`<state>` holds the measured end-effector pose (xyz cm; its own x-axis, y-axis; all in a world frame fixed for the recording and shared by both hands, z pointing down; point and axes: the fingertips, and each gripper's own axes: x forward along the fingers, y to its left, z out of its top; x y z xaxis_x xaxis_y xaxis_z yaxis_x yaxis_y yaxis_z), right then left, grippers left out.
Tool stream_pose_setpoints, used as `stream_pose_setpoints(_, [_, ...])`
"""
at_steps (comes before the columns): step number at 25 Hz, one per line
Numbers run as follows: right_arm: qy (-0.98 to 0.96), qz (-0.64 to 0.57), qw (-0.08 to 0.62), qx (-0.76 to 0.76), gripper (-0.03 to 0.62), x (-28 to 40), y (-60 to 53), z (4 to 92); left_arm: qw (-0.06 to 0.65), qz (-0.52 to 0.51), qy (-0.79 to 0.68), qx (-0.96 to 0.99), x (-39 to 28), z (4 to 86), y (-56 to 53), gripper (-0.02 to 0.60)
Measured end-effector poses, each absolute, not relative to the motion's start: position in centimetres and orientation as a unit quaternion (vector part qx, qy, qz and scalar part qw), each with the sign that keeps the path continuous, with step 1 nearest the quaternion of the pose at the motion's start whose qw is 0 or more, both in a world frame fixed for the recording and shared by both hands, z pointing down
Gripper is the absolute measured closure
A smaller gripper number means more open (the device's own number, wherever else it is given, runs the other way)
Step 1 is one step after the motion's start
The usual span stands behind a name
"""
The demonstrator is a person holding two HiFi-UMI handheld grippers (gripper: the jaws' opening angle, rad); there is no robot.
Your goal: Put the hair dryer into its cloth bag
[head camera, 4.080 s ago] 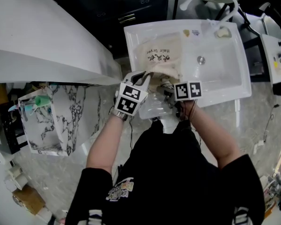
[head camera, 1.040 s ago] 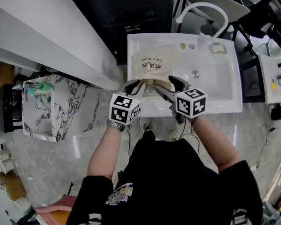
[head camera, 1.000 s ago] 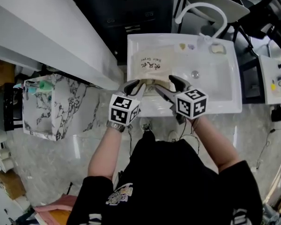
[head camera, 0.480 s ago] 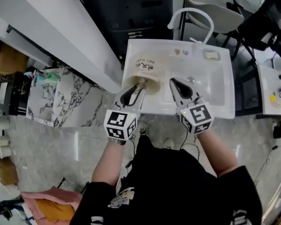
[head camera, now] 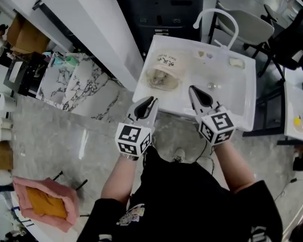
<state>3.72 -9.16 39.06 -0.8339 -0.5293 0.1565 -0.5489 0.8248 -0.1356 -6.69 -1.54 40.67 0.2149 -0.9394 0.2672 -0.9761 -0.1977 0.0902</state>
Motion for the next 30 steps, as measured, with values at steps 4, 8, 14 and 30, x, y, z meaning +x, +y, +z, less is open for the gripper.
stream_pose_setpoints(4, [-0.954,0.113,0.047,0.273,0.597,3.2,-7.7,38.8,0.117,0.078,-0.635,0.759,-7.6,39.9,1.0,0.577])
stream_pose_setpoints(8, [-0.954,0.135,0.039,0.265,0.597,2.3,-7.0,39.2,0.115,0.078,-0.646,0.751,-8.9,39.5,2.3,0.577])
stream_pose_setpoints(14, [-0.947,0.157,0.04,0.279,0.597,0.5,-5.5,39.9,0.116,0.077,-0.633,0.761,-10.7,39.9,3.7,0.578])
stream_pose_setpoints(30, [-0.908,0.155,0.055,0.386,0.597,-1.7,0.5,40.0,0.133,0.059,-0.523,0.84,-13.2,40.5,6.1,0.578])
